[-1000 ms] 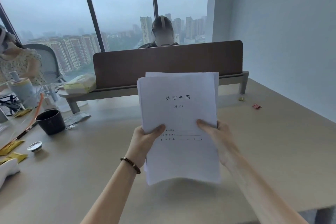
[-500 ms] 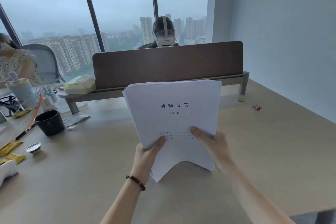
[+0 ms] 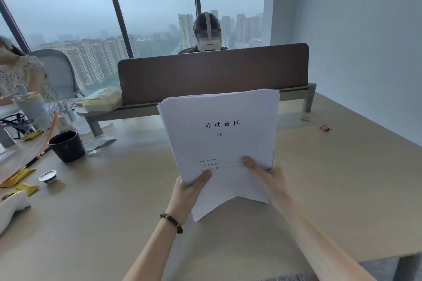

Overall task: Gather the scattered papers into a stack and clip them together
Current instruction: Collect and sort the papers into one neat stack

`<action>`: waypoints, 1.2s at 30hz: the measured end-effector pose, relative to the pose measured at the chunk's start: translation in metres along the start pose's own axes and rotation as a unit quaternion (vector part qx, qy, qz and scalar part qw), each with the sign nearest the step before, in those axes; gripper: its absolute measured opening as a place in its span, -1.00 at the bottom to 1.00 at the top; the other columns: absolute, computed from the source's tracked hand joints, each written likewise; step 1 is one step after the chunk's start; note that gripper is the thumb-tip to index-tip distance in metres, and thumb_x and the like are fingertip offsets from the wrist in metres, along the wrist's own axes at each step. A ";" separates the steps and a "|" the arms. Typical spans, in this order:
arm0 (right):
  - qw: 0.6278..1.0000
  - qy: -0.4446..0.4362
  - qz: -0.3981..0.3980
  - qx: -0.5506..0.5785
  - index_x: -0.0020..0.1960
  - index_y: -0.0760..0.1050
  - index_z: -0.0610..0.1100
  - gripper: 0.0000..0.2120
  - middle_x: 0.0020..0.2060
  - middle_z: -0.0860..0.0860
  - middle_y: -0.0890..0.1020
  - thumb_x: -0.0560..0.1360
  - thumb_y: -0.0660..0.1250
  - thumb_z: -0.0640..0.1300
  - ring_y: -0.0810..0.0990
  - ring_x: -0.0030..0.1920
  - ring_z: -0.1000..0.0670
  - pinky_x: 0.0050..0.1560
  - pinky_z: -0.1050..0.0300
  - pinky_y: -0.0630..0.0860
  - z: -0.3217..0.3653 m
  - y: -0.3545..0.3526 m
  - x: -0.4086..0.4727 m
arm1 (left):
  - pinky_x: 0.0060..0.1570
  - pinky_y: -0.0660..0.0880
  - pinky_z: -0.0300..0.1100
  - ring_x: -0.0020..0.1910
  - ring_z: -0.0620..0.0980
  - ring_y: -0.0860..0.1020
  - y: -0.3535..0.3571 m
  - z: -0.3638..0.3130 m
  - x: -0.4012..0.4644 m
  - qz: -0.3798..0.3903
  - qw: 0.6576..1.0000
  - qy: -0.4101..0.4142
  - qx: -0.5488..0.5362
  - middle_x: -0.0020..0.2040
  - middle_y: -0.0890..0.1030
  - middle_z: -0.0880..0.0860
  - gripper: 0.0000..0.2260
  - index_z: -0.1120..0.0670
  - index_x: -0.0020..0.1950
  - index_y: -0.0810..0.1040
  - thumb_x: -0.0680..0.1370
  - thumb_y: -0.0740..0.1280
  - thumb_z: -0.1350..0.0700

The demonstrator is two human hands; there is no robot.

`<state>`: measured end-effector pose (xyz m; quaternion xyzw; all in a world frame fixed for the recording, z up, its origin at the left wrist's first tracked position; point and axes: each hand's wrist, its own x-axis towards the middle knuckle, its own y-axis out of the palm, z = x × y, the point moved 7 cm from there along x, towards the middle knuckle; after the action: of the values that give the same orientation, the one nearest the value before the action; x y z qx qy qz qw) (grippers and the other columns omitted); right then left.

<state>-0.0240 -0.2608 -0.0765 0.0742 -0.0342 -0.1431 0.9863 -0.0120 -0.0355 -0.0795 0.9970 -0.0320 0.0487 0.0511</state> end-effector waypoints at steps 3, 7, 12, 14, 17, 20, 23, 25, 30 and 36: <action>1.000 0.019 0.003 -0.023 -0.10 0.71 -0.05 -0.86 -0.20 0.09 0.77 0.41 0.57 -0.01 0.75 -0.12 0.06 -0.06 0.08 0.68 -0.011 -0.001 -0.001 | 0.08 0.61 0.04 0.04 0.05 0.69 -0.002 -0.001 -0.001 -0.008 1.000 0.001 0.012 0.02 0.74 0.03 -0.89 0.02 0.00 0.71 0.53 0.43 0.19; 0.999 0.022 0.012 -0.028 -0.07 0.72 -0.08 -0.75 -0.11 -0.01 0.78 0.36 0.57 0.07 0.76 -0.08 0.00 0.03 -0.04 0.69 -0.014 -0.002 -0.004 | 0.07 0.61 0.09 -0.02 0.05 0.70 0.000 -0.001 -0.002 -0.009 1.000 -0.001 0.017 -0.01 0.75 0.04 -0.90 0.02 -0.04 0.72 0.53 0.43 0.19; 0.997 0.028 0.029 -0.061 -0.14 0.70 -0.15 -0.45 -0.19 -0.06 0.77 0.22 0.58 0.32 0.76 -0.15 -0.02 0.03 -0.18 0.65 -0.005 -0.006 -0.002 | 0.12 0.59 0.17 0.04 0.09 0.69 -0.004 -0.002 0.002 -0.007 0.999 0.003 0.040 -0.01 0.75 0.03 -0.93 -0.04 -0.07 0.74 0.47 0.49 0.08; 0.998 -0.019 0.026 -0.047 -0.05 0.66 -0.15 -0.47 -0.10 -0.08 0.77 0.28 0.50 0.29 0.74 -0.11 -0.04 0.03 -0.20 0.64 0.017 -0.008 0.004 | 0.13 0.58 0.17 0.07 0.11 0.68 -0.003 -0.002 0.002 -0.001 0.999 0.009 0.051 0.00 0.75 0.02 -0.90 -0.04 -0.06 0.74 0.45 0.48 0.04; 0.995 -0.096 0.033 -0.012 0.11 0.59 -0.08 -0.85 -0.04 0.07 0.74 0.59 0.38 -0.04 0.71 -0.06 0.09 -0.04 0.06 0.66 0.055 -0.005 0.008 | 0.07 0.58 0.12 0.00 0.09 0.68 -0.001 -0.005 0.001 0.013 0.998 0.017 0.058 -0.03 0.75 0.01 -0.88 -0.05 -0.08 0.74 0.42 0.49 -0.01; 0.990 -0.135 0.047 -0.016 0.05 0.56 -0.05 -0.91 -0.15 0.19 0.74 0.64 0.29 -0.20 0.69 -0.16 0.20 -0.20 0.28 0.59 0.069 0.001 0.007 | -0.06 0.56 0.04 -0.08 0.06 0.65 -0.003 -0.017 0.000 0.017 0.999 0.019 0.036 -0.09 0.73 0.04 -0.79 0.04 -0.11 0.74 0.36 0.52 -0.05; 0.987 -0.150 0.046 -0.023 0.04 0.57 -0.03 -0.89 -0.16 0.20 0.73 0.62 0.32 -0.21 0.68 -0.16 0.21 -0.18 0.28 0.57 0.071 0.003 0.003 | -0.11 0.55 0.03 -0.11 0.09 0.64 -0.009 -0.051 0.006 0.008 0.999 0.051 -0.018 -0.08 0.72 0.13 -0.64 0.15 -0.11 0.72 0.29 0.56 -0.11; 0.985 -0.168 0.039 -0.008 0.04 0.58 -0.03 -0.91 -0.12 0.17 0.73 0.60 0.37 -0.20 0.67 -0.12 0.18 -0.13 0.23 0.57 0.077 0.002 0.001 | -0.08 0.61 0.00 -0.09 0.08 0.68 -0.008 -0.077 0.008 0.017 0.995 0.080 -0.050 -0.04 0.73 0.12 -0.69 0.09 -0.10 0.73 0.28 0.55 -0.07; 0.975 -0.208 0.042 0.062 0.15 0.54 -0.06 -0.68 0.01 0.04 0.72 0.42 0.46 -0.03 0.70 0.00 0.03 -0.04 0.15 0.62 0.104 0.000 -0.001 | -0.06 0.65 -0.01 -0.06 0.07 0.70 0.011 -0.111 0.008 0.046 0.991 0.117 -0.035 -0.01 0.74 0.09 -0.83 0.06 -0.04 0.71 0.38 0.51 0.12; 0.975 -0.219 0.021 0.020 0.13 0.54 -0.01 -0.70 0.00 0.09 0.73 0.45 0.54 -0.09 0.70 0.01 0.06 0.00 0.11 0.64 0.103 0.000 0.000 | -0.12 0.64 -0.09 -0.09 0.02 0.71 0.015 -0.108 0.009 0.033 0.992 0.114 -0.047 -0.07 0.75 0.05 -0.94 0.02 -0.12 0.75 0.44 0.50 0.12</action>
<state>-0.0335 -0.2749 0.0253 0.0597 -0.2540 -0.1341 0.9560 -0.0141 -0.0400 0.0296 0.9799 -0.0606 0.1619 0.0991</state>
